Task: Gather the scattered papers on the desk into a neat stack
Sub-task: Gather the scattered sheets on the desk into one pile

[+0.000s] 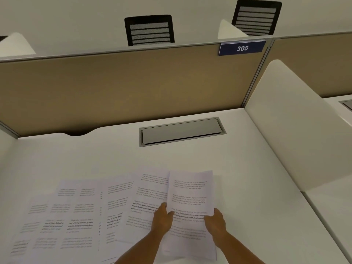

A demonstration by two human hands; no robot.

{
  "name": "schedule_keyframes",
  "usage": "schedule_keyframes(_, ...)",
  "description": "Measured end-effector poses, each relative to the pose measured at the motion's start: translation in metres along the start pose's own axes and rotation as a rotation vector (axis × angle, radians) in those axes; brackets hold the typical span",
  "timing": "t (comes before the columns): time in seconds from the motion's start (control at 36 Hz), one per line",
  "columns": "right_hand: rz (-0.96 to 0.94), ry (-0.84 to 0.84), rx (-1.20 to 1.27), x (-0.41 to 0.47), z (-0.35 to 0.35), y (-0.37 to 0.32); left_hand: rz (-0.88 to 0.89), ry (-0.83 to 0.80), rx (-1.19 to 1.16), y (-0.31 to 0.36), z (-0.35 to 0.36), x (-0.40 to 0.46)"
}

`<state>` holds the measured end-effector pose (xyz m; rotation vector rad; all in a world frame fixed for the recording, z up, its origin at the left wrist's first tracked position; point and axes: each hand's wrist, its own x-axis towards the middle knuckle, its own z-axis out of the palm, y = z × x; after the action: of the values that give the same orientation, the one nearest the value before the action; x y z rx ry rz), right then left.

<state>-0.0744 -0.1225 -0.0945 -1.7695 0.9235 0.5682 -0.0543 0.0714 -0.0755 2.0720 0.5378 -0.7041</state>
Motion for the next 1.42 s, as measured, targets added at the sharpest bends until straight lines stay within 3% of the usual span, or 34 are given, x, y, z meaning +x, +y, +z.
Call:
schedule_keyframes(0.22,-0.056,-0.088,0.036,-0.023,0.000,-0.009,0.029,-0.019,-0.034,0.009,-0.014,-0.027)
schedule_keyframes(0.5,-0.196,-0.126,0.090,-0.051,0.029,-0.026,0.106,0.102,-0.074,0.003,-0.057,-0.030)
schedule_keyframes(0.89,-0.251,-0.242,0.083,-0.078,0.089,-0.064,0.034,0.183,-0.066,-0.021,-0.126,-0.015)
schedule_keyframes(1.17,-0.260,-0.176,-0.145,-0.070,0.116,-0.067,-0.024,0.179,-0.055,-0.049,-0.129,0.019)
schedule_keyframes(1.28,-0.186,-0.018,-0.415,-0.062,0.127,-0.070,-0.102,0.236,0.066,-0.051,-0.119,0.030)
schedule_keyframes(1.42,-0.075,0.036,-0.467,-0.057,0.136,-0.074,-0.122,0.303,0.208,-0.042,-0.109,0.026)
